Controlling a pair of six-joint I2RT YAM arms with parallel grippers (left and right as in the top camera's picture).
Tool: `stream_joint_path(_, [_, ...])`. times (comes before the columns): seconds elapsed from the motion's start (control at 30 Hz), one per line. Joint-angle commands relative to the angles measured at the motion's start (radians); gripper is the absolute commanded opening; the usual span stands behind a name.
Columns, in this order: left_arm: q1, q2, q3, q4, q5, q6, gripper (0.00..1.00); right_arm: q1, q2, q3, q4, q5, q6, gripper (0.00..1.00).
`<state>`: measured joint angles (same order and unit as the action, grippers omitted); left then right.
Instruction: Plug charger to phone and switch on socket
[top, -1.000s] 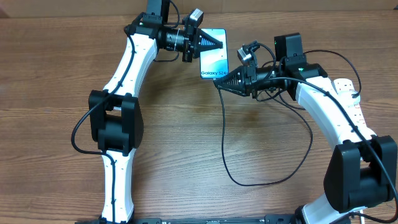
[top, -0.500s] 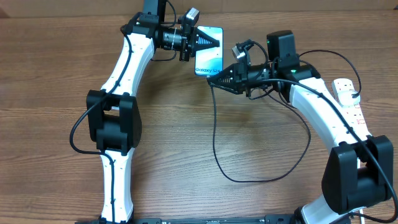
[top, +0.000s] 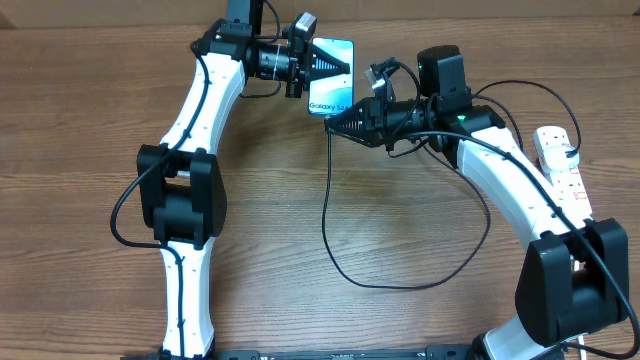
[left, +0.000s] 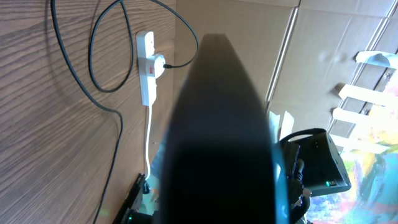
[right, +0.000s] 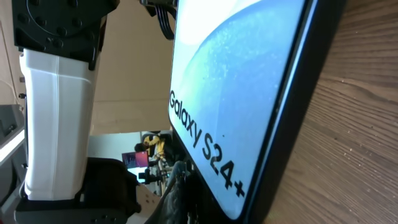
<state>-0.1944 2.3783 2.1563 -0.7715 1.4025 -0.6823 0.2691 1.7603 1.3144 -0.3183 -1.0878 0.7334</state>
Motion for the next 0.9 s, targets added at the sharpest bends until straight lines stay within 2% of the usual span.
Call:
stream_joint_path(0.0, [-0.074, -0.018, 0.019, -0.034, 0.178, 0.002, 0.04, -0.056, 0.003, 0.021, 0.059, 0.198, 0.000, 0.04])
stream_joint_path(0.4, [-0.074, -0.018, 0.019, -0.036, 0.178, 0.002, 0.04, -0.098, 0.003, 0.020, 0.043, 0.197, 0.000, 0.04])
stream_joint_path(0.47, [-0.074, -0.018, 0.019, -0.036, 0.178, 0.002, 0.04, -0.098, 0.003, 0.020, 0.036, 0.196, 0.000, 0.10])
stream_joint_path(0.53, [-0.074, -0.018, 0.019, -0.035, 0.178, 0.002, 0.04, -0.097, 0.003, 0.020, 0.023, 0.195, -0.001, 0.27])
stream_joint_path(0.73, [-0.072, -0.018, 0.019, -0.029, 0.177, 0.007, 0.04, -0.097, 0.003, 0.021, -0.072, 0.186, -0.062, 0.32])
stream_joint_path(0.87, [-0.055, -0.018, 0.019, -0.006, 0.173, 0.032, 0.04, -0.100, 0.003, 0.020, -0.189, 0.193, -0.183, 0.47])
